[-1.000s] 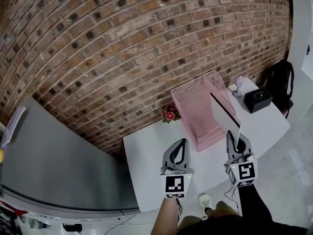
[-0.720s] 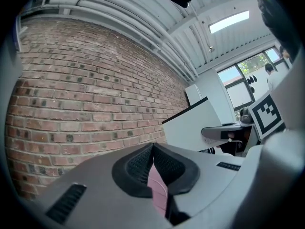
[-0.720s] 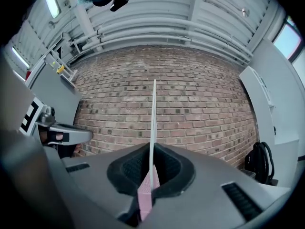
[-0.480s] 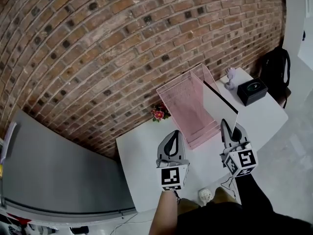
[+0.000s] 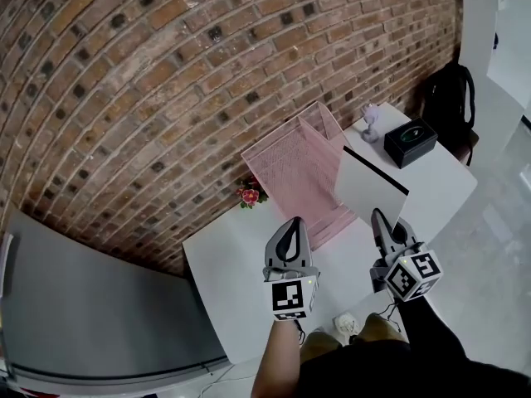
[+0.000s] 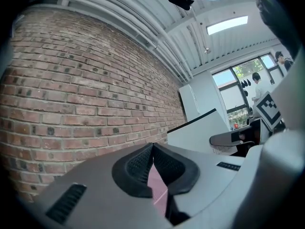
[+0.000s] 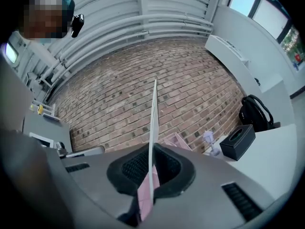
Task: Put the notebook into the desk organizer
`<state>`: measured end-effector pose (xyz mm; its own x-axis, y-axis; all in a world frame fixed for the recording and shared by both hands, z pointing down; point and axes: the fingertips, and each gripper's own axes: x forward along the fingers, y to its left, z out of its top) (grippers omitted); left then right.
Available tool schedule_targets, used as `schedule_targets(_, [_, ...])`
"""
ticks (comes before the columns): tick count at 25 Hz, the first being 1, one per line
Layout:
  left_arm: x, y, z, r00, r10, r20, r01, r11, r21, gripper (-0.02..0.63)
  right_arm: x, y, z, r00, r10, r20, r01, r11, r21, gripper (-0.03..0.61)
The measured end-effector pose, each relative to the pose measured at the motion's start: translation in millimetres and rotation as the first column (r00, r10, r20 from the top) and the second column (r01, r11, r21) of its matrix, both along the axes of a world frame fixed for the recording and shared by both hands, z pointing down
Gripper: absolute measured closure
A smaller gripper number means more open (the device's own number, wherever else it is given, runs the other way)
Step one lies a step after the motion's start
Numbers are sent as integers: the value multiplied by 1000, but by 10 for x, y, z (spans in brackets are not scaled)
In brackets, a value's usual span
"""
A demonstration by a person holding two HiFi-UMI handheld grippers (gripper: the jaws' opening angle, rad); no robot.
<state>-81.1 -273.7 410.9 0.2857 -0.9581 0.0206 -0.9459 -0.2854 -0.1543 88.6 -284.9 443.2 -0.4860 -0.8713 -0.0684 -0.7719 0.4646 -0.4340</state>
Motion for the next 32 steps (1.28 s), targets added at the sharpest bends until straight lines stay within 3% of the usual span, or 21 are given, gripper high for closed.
schedule_targets(5, [90,-5,87,999,33,1,-33,999,-15,600,218,94,165,994,36,103,-29,997,-64,551])
schedule_targets(10, [146,15,72,998,55,3,-55,998,-20,600,437,175,325,962,98,254,-62,987,-147,551])
schedule_targets(15, [123,56,91,998,59,-3,-59,998,-20,600,518,262,543,944,144,298,-80,973,-217,551])
schedule_targets(21, [48,110,90,999,54,-3,-54,998,-22,600,553,284,875,887,231,399,-90,936,-341,551])
schedule_targets(32, [-141,148,122,999,36,8,-35,999,-35,598,366,342,1461,840,316,442,-61,863,-501,551])
